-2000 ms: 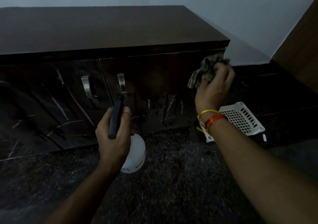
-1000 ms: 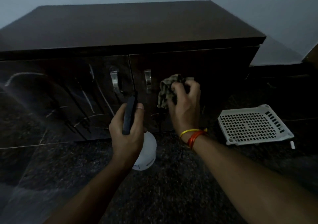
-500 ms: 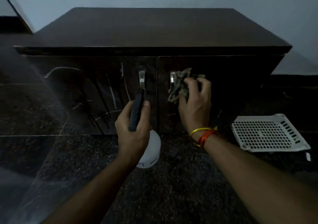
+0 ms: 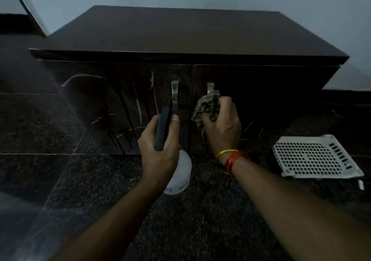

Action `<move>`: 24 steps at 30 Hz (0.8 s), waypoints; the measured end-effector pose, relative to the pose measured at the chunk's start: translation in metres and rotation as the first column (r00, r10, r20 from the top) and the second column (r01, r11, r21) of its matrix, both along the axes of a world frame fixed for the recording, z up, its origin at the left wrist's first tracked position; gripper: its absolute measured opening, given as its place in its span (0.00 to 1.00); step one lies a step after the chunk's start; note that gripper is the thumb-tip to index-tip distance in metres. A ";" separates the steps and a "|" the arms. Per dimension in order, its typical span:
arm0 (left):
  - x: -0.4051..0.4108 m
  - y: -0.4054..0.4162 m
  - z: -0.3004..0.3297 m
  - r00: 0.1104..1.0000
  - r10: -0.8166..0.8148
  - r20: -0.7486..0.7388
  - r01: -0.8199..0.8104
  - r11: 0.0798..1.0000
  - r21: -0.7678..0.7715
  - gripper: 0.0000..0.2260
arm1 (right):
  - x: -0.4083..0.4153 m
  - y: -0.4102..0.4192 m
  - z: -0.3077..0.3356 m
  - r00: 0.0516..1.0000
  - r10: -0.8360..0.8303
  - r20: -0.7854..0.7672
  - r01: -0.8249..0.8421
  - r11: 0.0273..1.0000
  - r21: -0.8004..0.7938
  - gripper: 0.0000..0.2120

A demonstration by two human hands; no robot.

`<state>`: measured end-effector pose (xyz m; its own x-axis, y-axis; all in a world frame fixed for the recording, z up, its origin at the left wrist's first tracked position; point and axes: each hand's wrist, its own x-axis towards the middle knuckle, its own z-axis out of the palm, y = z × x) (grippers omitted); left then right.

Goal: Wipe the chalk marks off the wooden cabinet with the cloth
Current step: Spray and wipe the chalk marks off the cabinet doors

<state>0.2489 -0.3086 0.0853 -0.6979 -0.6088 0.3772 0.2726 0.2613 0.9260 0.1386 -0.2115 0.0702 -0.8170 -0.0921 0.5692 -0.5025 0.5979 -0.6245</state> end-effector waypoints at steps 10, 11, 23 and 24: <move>-0.006 0.007 0.002 1.000 0.021 -0.004 -0.021 1.000 0.006 0.10 | 0.003 -0.006 0.020 0.992 0.025 -0.126 -0.008 0.991 0.131 0.22; -0.006 0.008 0.002 1.000 0.014 -0.004 -0.014 1.000 0.004 0.10 | 0.003 -0.003 0.021 0.989 0.037 -0.146 -0.015 0.988 0.154 0.22; 0.002 0.005 0.008 1.000 0.022 -0.002 -0.022 1.000 0.008 0.14 | -0.022 -0.018 0.028 0.762 0.089 -0.641 0.252 0.872 0.421 0.07; 0.003 0.003 0.007 1.000 0.021 0.001 -0.021 1.000 0.004 0.14 | -0.022 -0.019 0.024 0.739 0.090 -0.667 0.274 0.864 0.421 0.06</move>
